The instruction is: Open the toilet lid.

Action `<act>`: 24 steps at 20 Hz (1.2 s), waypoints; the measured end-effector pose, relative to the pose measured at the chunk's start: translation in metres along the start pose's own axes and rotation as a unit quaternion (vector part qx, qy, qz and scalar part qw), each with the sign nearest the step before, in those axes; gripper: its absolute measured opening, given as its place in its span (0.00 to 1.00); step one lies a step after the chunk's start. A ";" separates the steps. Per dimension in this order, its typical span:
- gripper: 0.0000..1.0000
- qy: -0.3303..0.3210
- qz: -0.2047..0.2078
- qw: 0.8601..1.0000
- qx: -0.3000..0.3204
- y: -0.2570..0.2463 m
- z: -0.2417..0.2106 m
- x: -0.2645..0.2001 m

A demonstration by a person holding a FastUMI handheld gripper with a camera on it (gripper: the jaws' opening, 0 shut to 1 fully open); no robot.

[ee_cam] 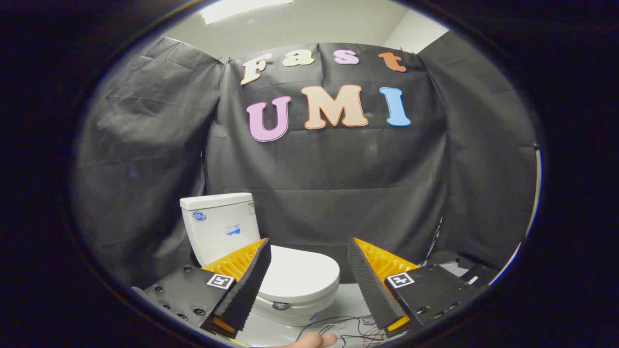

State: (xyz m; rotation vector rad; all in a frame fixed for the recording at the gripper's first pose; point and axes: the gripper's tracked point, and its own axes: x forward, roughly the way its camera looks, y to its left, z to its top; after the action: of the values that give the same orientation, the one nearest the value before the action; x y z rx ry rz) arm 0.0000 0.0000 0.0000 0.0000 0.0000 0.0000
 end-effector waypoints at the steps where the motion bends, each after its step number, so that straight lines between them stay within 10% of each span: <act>1: 0.98 0.001 0.000 1.000 -0.001 0.001 0.000 0.000; 24: 0.98 0.004 -0.001 1.000 -0.004 0.001 -0.002 0.023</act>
State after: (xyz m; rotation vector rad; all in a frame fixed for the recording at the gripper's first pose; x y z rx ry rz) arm 0.0228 0.0008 -0.0018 -0.0074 0.0076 -0.0027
